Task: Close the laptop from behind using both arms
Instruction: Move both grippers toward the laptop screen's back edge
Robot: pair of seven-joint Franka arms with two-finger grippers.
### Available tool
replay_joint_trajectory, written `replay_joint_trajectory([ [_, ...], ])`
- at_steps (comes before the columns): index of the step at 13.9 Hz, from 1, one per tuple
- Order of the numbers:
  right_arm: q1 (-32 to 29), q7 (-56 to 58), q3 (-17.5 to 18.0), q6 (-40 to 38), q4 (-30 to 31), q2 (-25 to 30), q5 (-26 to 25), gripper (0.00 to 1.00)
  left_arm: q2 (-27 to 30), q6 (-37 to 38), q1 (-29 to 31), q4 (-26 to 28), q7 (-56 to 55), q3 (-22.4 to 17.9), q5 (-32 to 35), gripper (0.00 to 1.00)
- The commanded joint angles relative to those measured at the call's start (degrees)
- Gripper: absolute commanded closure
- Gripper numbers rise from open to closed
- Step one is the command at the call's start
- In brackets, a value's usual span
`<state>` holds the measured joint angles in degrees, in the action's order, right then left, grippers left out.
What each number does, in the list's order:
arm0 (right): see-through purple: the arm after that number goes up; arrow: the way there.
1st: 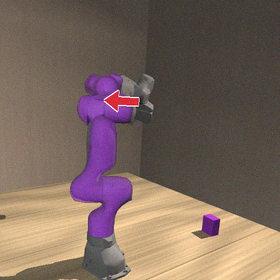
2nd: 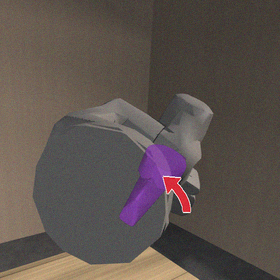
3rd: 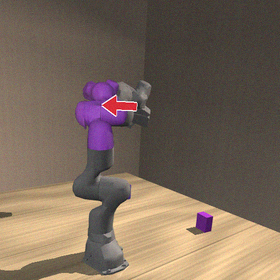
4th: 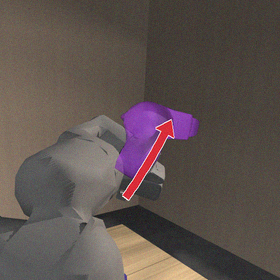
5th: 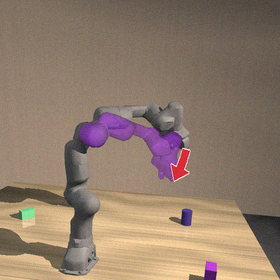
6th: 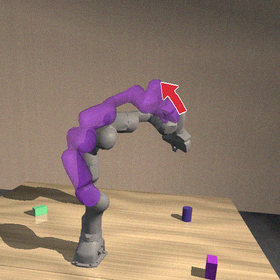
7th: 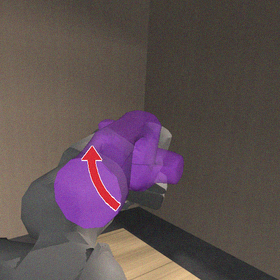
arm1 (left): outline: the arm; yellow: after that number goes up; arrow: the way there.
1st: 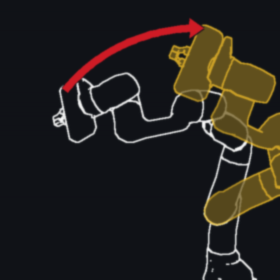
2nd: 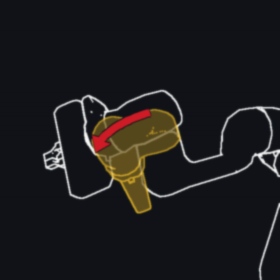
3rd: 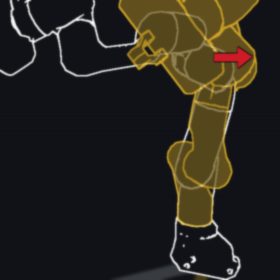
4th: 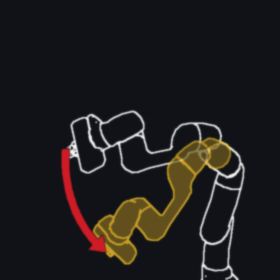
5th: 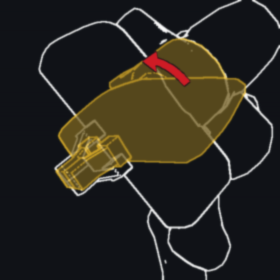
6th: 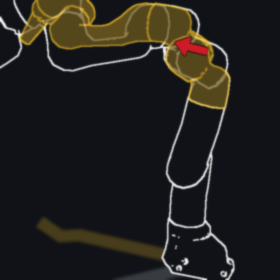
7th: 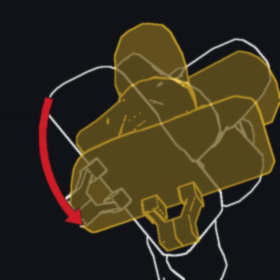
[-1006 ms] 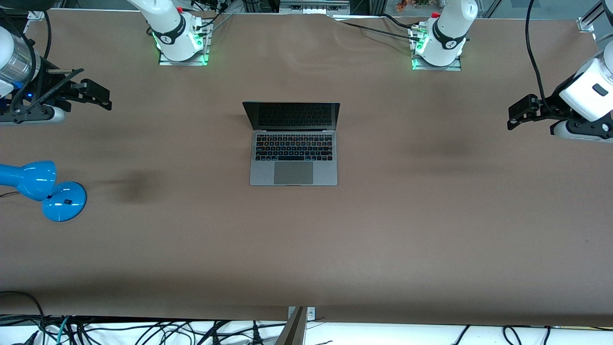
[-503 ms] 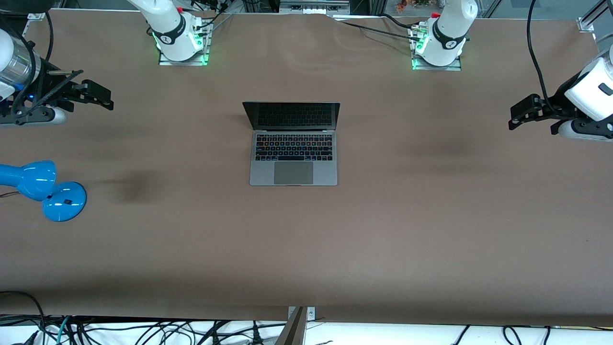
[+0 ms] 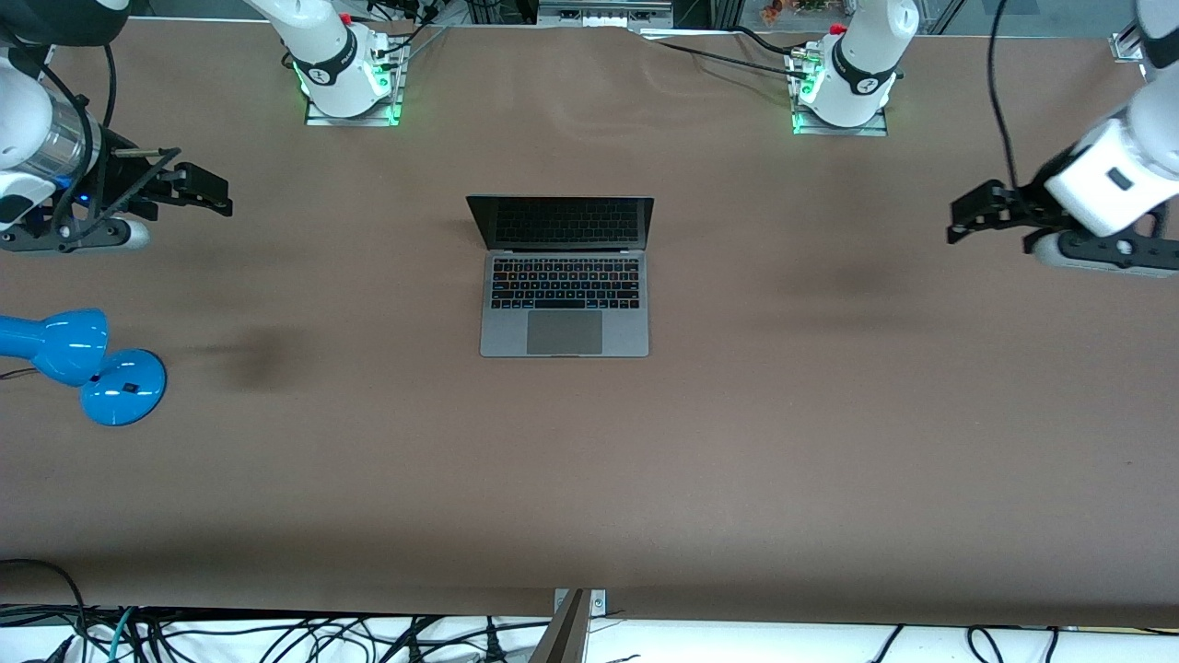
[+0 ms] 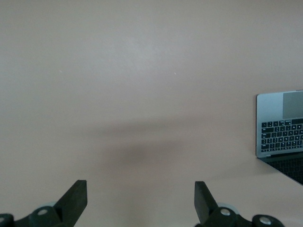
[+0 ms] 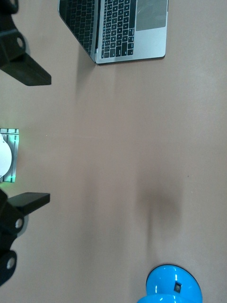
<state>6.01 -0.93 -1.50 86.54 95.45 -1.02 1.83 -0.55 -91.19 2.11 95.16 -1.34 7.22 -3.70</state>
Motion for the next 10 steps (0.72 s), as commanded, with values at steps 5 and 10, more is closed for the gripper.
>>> replay_joint_trajectory([
  [5, 0.0, -5.5, 11.6, -0.8, 1.0, 0.0, 1.3, 0.01, 11.1, -1.1, 0.4, 13.1, -11.5, 12.1, -1.3, 0.00],
  [10, 0.2, -20.1, 21.9, -0.7, 1.6, -2.5, 3.3, 0.07, 12.2, -2.1, 0.0, 17.2, -24.7, 22.8, -8.1, 0.00],
])
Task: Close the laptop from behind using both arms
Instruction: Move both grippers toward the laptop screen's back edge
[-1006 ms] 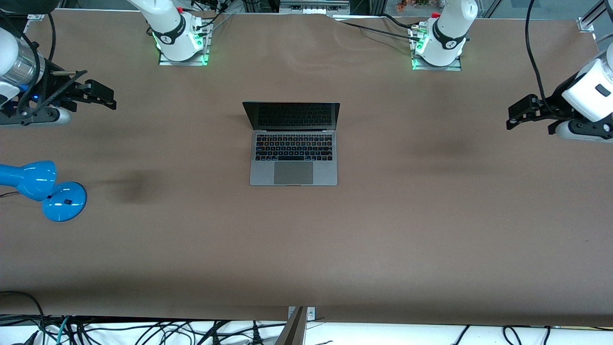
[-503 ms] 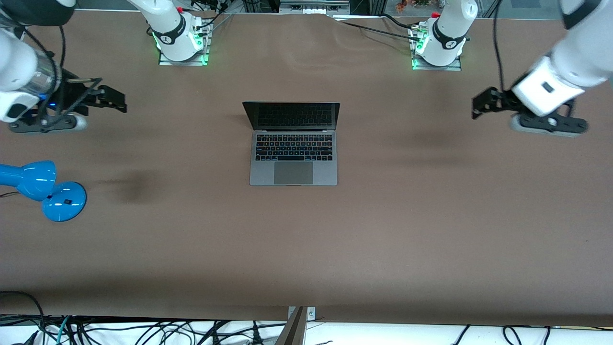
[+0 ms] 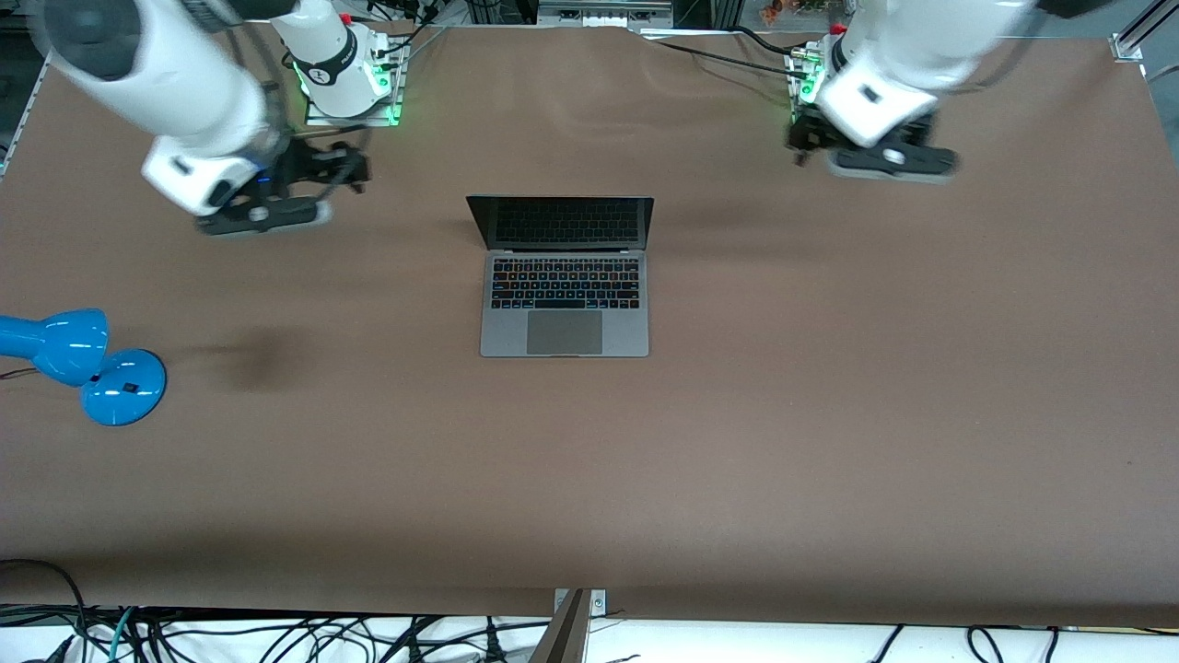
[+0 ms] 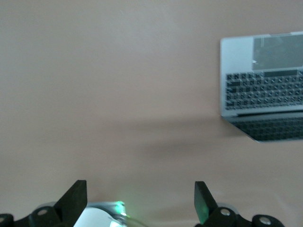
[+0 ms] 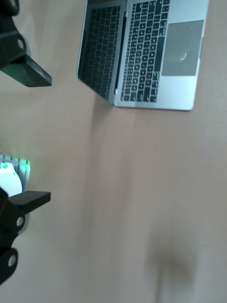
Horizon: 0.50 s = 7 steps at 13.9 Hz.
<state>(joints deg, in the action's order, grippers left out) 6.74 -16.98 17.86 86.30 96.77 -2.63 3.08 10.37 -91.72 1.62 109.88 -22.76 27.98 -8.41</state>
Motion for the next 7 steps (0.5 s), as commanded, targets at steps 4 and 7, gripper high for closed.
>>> replay_joint_trajectory([
  [4, 1.2, -13.3, 3.0, -0.1, 1.3, -3.3, 12.1, 0.37, 0.9, -7.7, 0.3, 6.7, -7.6, 6.4, -8.4, 0.01],
  [7, 2.4, -15.0, 3.1, -1.0, 3.4, -5.4, 15.0, 0.72, -3.4, -9.0, 0.2, 7.1, -11.5, 10.1, -9.9, 0.02],
])
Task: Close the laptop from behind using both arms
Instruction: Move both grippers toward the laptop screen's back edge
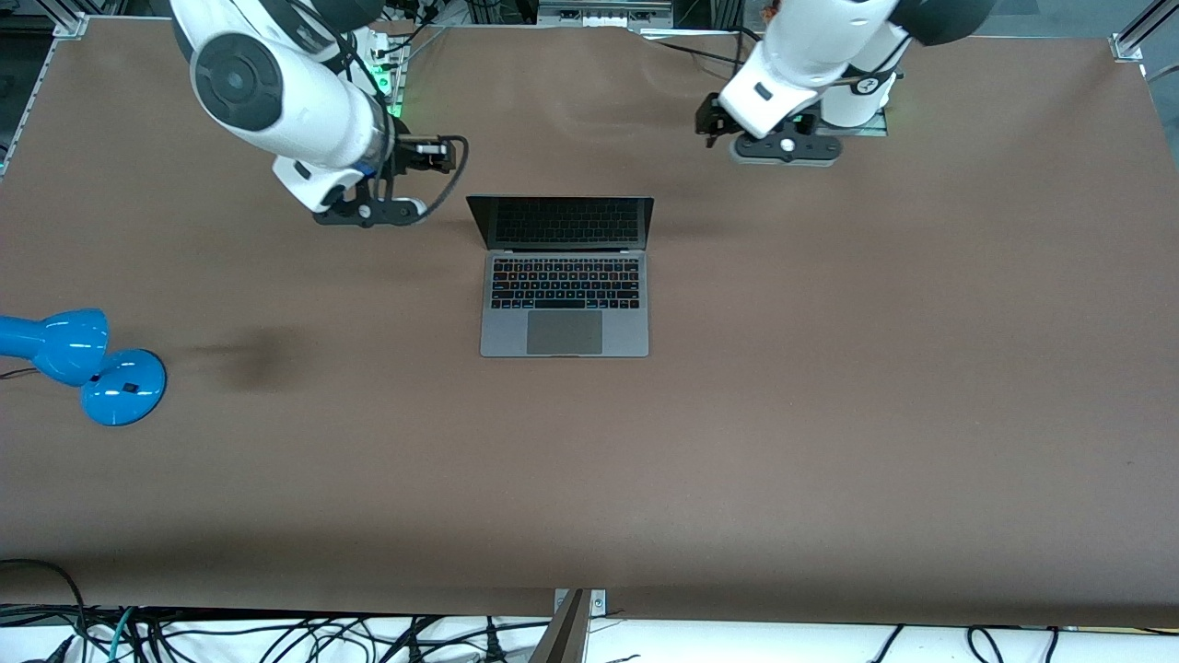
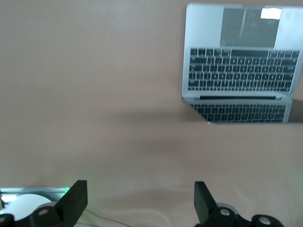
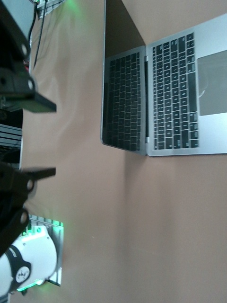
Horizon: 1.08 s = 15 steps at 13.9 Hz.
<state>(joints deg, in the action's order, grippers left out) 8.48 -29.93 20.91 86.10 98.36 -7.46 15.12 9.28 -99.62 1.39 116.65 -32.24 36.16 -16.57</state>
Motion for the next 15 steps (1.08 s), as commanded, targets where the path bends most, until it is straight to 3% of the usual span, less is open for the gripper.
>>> replay_joint_trajectory([
  [1, 0.9, -2.2, 0.0, -0.8, 3.1, -1.0, 4.5, 0.78, -3.9, -1.1, 0.4, 0.3, -2.6, 2.8, -2.3, 0.05],
  [2, 1.1, -2.2, 0.2, -0.8, 3.9, -1.2, 4.7, 0.81, -5.4, -1.1, 0.4, 0.2, -3.1, 3.6, -2.4, 0.16],
  [6, 4.7, -2.5, 0.8, 0.0, 4.6, -4.0, 4.8, 0.83, -9.5, -2.9, 0.3, -0.6, -6.3, 5.3, -5.3, 1.00],
  [10, 5.2, -2.4, 0.8, -0.1, 4.6, -6.6, 4.7, 0.87, -16.4, -3.6, -0.9, -6.2, -13.7, 6.5, -4.9, 1.00],
  [15, 6.7, -2.3, 0.7, 1.0, 4.3, -9.2, 3.7, 0.89, -21.5, -8.1, -3.7, -7.0, -16.9, 6.4, -4.8, 1.00],
])
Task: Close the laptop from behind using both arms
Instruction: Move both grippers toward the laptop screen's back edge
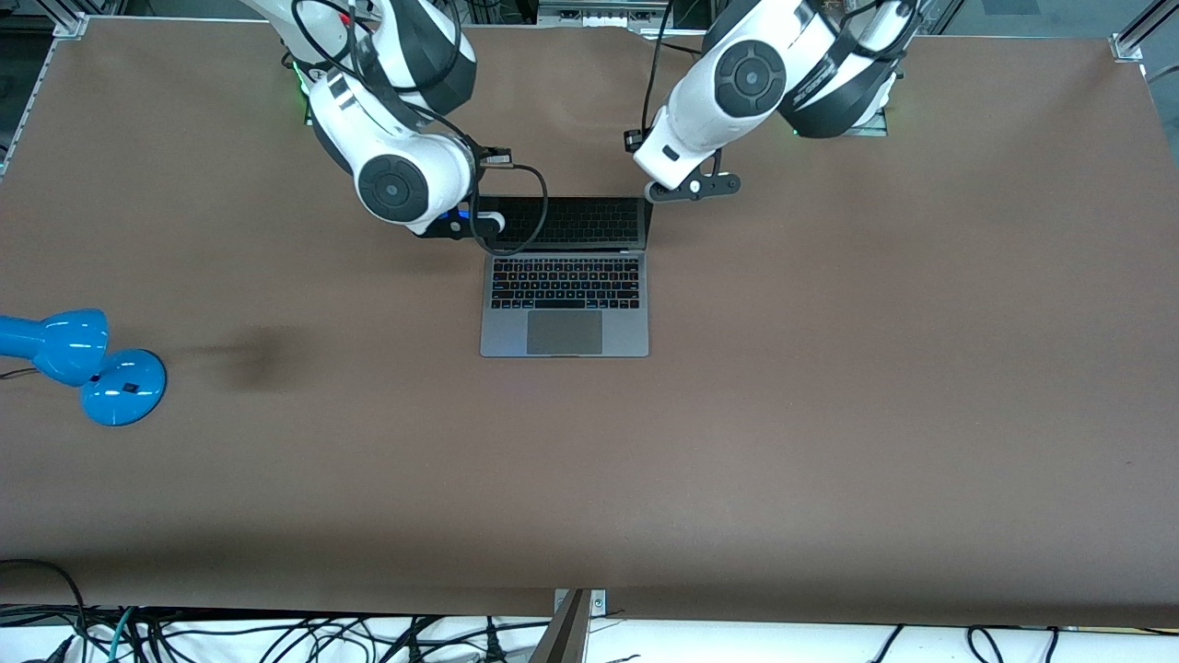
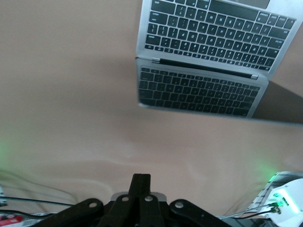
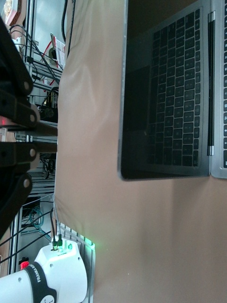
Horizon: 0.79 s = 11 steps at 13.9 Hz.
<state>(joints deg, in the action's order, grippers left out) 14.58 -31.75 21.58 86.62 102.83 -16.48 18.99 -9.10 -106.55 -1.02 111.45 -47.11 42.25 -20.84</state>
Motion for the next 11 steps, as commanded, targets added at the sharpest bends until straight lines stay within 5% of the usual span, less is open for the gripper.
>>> replay_joint_trajectory([
  [1, 0.6, -0.4, 0.0, 0.8, -0.5, -0.5, -0.3, 0.89, -3.8, -2.2, -1.4, -1.8, -2.6, 0.3, -0.5, 1.00],
  [11, 1.8, -0.3, -0.1, 6.0, -1.2, -4.1, -6.8, 0.89, -11.8, -7.8, -2.8, -3.4, -5.9, -0.2, 7.4, 1.00],
])
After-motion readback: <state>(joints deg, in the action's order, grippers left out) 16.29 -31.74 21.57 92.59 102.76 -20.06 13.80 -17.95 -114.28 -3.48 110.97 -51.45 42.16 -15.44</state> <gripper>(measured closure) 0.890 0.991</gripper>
